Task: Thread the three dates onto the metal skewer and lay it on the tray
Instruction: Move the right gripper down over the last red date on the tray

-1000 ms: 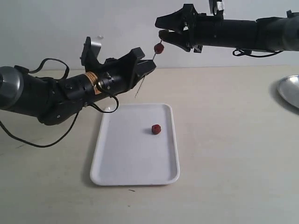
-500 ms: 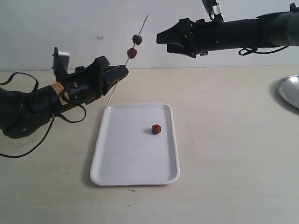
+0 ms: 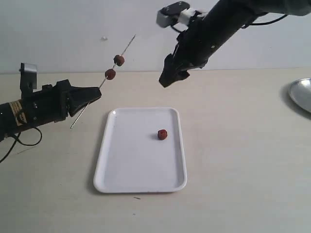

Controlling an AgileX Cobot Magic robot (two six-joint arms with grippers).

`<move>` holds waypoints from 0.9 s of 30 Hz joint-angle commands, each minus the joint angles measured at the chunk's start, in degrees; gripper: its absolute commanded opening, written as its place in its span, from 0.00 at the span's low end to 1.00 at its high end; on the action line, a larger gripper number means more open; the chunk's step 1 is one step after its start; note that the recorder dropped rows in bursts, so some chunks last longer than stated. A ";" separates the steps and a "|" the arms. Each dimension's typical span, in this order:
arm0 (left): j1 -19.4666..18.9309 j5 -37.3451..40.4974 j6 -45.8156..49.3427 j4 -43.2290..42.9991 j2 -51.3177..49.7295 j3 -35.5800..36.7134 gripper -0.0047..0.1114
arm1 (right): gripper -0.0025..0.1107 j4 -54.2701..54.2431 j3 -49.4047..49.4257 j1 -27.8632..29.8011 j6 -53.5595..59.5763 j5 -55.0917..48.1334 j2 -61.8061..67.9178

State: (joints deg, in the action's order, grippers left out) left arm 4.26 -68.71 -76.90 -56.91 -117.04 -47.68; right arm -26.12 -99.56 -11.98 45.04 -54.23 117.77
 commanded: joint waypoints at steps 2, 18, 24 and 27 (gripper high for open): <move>-4.06 -1.26 -0.23 -5.52 0.84 0.32 0.04 | 0.56 16.89 -0.28 -7.26 -10.86 -5.07 -0.83; -7.70 -1.26 -4.30 -10.47 2.02 0.32 0.04 | 0.56 20.84 -0.28 -11.64 -19.67 -7.19 3.86; -7.70 -1.26 -4.30 -10.60 2.02 0.32 0.04 | 0.56 28.59 -0.28 -13.52 -22.60 -6.14 7.82; -7.70 -1.26 -4.30 -10.60 2.02 0.32 0.04 | 0.56 28.92 -0.28 -14.03 -22.60 -3.89 8.86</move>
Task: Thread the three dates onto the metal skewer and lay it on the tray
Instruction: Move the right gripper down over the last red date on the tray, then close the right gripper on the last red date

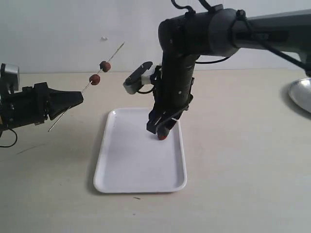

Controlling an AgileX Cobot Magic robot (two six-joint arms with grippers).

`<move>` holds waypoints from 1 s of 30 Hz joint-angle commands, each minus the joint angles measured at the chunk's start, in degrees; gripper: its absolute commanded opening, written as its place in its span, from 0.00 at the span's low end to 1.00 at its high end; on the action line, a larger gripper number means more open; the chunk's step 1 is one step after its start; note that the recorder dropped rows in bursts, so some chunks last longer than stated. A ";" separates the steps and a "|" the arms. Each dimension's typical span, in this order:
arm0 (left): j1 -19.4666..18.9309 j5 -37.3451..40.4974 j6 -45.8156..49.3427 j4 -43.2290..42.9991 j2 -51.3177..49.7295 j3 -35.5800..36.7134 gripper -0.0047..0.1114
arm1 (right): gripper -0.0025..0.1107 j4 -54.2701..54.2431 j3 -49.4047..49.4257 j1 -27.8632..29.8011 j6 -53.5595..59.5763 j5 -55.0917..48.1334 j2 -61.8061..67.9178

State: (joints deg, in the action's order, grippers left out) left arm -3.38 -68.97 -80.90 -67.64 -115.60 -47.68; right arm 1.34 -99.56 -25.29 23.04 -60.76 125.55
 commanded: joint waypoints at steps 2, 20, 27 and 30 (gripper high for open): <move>-0.05 -1.00 -0.30 0.13 0.59 0.32 0.04 | 0.56 1.41 -0.28 -0.66 -0.60 4.78 1.46; -0.05 -1.00 -0.30 -0.11 0.59 0.32 0.04 | 0.56 0.29 -0.28 -0.66 -0.36 9.54 4.64; -0.05 -1.00 -0.30 -0.11 0.59 0.32 0.04 | 0.55 1.24 -0.28 -0.66 -0.18 9.84 5.71; -0.05 -1.00 -0.30 -0.11 0.59 0.32 0.04 | 0.55 2.14 -0.28 -0.66 -0.18 9.84 6.38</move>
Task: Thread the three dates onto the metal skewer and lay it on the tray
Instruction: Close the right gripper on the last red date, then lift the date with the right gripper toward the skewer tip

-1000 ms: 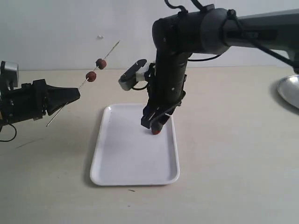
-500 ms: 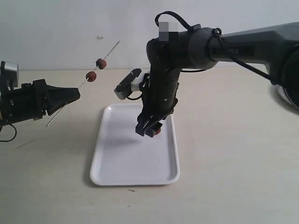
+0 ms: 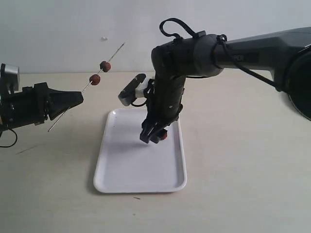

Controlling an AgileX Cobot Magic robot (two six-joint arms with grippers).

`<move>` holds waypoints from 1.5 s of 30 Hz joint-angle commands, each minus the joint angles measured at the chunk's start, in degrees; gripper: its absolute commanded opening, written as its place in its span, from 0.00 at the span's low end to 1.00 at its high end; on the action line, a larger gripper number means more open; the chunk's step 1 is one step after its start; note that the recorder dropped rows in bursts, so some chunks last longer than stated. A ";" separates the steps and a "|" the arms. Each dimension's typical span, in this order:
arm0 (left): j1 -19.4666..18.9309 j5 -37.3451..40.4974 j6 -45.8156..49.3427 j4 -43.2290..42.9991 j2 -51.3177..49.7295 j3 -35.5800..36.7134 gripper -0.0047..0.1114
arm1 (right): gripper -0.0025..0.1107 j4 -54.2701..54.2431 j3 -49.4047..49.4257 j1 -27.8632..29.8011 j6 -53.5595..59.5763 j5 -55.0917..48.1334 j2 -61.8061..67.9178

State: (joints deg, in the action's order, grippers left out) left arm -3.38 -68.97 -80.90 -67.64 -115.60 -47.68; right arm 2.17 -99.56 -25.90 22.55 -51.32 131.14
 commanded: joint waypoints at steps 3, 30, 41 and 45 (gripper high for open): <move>-0.05 -1.00 -0.30 -0.11 0.59 0.32 0.04 | 0.55 1.41 -0.28 -0.05 0.31 0.40 0.99; -0.05 -1.00 -0.30 -0.22 0.59 0.32 0.04 | 0.32 1.41 -0.28 -0.05 0.10 -1.21 2.92; -0.05 -1.00 -0.30 -0.35 0.59 0.32 0.04 | 0.30 1.41 -0.28 -0.05 0.10 -0.76 2.92; -0.05 -1.00 -0.30 -0.35 0.59 0.32 0.04 | 0.26 1.31 -0.28 -0.05 -0.19 -0.76 2.92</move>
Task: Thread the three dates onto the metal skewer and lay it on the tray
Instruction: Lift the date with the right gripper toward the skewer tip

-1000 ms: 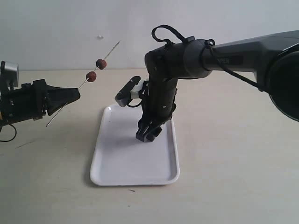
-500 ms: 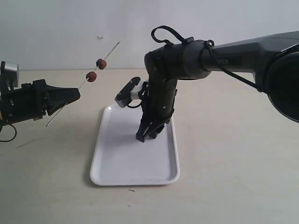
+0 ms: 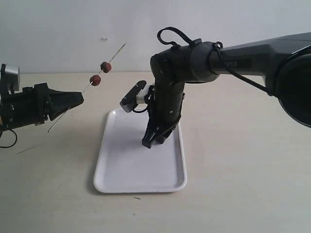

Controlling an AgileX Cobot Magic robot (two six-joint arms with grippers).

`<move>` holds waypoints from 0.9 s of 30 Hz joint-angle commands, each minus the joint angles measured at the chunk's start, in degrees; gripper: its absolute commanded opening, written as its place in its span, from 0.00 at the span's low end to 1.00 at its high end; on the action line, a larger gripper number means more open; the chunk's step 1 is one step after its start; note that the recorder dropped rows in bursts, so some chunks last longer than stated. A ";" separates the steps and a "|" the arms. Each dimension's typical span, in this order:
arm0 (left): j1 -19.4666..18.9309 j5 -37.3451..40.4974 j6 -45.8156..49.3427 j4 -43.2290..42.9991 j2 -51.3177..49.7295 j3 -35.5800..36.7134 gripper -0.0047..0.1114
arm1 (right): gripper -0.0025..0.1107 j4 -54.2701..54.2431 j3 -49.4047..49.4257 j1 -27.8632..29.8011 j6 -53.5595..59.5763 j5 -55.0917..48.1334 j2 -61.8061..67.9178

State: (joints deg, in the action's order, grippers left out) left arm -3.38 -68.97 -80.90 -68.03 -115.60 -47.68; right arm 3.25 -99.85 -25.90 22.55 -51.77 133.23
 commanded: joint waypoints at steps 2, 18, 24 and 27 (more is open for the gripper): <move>-0.05 -1.00 -0.30 0.04 0.59 0.32 0.04 | 0.25 0.23 0.01 -0.05 -0.19 -0.31 0.83; -0.05 -1.00 0.17 -3.64 0.59 0.32 0.04 | 0.20 -5.88 0.01 5.00 2.66 -7.83 -6.87; -0.05 -1.00 0.17 -6.02 0.59 0.32 0.04 | 0.20 -21.93 0.01 12.94 11.96 -9.60 -11.28; -0.05 -1.00 0.17 -8.17 0.59 0.32 0.04 | 0.20 -30.88 -0.09 17.31 16.89 -10.72 -12.11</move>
State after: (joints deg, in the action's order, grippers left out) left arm -3.38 -68.97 -80.90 -74.27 -115.60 -47.68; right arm -20.06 -99.75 -11.88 34.66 -61.29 122.33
